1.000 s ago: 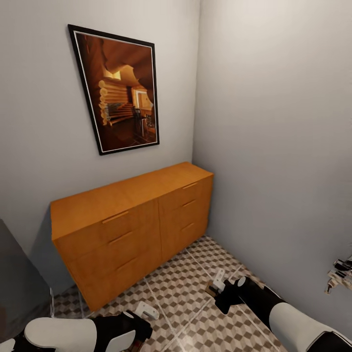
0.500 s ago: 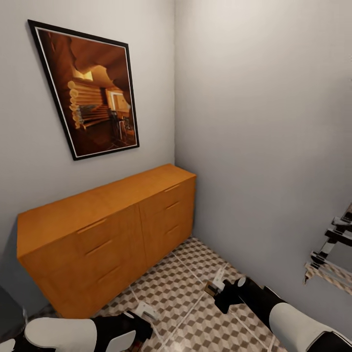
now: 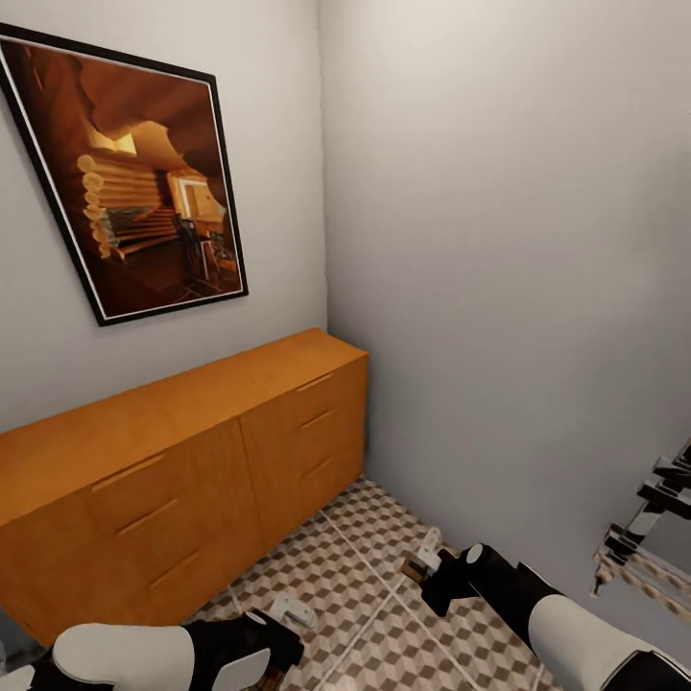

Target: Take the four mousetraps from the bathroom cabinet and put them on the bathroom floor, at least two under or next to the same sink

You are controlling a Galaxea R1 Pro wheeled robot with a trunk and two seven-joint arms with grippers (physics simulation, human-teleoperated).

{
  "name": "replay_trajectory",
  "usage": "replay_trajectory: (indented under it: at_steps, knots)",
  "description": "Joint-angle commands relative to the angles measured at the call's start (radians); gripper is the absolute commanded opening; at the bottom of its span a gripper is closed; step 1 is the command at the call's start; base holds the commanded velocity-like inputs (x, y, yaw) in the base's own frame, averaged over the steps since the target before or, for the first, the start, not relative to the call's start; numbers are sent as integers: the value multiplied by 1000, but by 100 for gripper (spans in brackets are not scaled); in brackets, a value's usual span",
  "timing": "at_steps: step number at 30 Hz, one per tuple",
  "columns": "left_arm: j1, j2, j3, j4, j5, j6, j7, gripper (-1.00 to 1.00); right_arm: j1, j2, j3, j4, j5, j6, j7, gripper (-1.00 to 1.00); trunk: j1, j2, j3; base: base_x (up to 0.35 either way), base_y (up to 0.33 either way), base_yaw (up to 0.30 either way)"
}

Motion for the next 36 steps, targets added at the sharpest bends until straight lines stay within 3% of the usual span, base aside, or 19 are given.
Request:
replay_trajectory:
  at_steps: [1, 7, 18, 21, 22, 29, 32, 36]
  knots:
    - [-2, 1, -5, -4, 4, 0, 8, -100, 0, 0, -1, -3, 6, 6, 7, -100, 1, -1, -1, 233, -255, 0]
    - [-2, 2, -5, -6, 4, -1, 8, -100, 0, -1, -1, -3, 6, 4, 7, -100, 1, -1, -1, 187, -206, 176]
    - [-2, 3, -5, -3, 4, -2, 8, -100, 12, 0, -1, 3, 5, -19, 1, -100, 1, -1, -1, 12, -12, 283]
    - [6, 2, -5, -9, 7, -3, 8, -100, 24, 6, -1, 21, 4, -58, -76, -100, 1, -1, -1, 0, 0, 286]
    - [13, 2, -5, -10, 7, -3, 8, -100, 31, 23, -1, 28, 3, -63, -158, -100, 1, -1, -1, 0, 0, 287]
    - [57, 4, -5, 1, 15, -13, 10, -100, 119, 51, -2, 32, 4, -72, -460, -100, 1, -1, -1, 0, 0, 287]
    - [80, 8, -5, 6, 64, -77, 10, -100, 172, 52, -3, 37, 2, -118, -547, -100, 1, -1, -1, 0, 0, 287]
    - [90, 15, -5, 7, 129, -109, 10, -100, 200, 53, -3, 96, 2, -176, -615, -100, 1, -1, -1, 0, 0, 287]
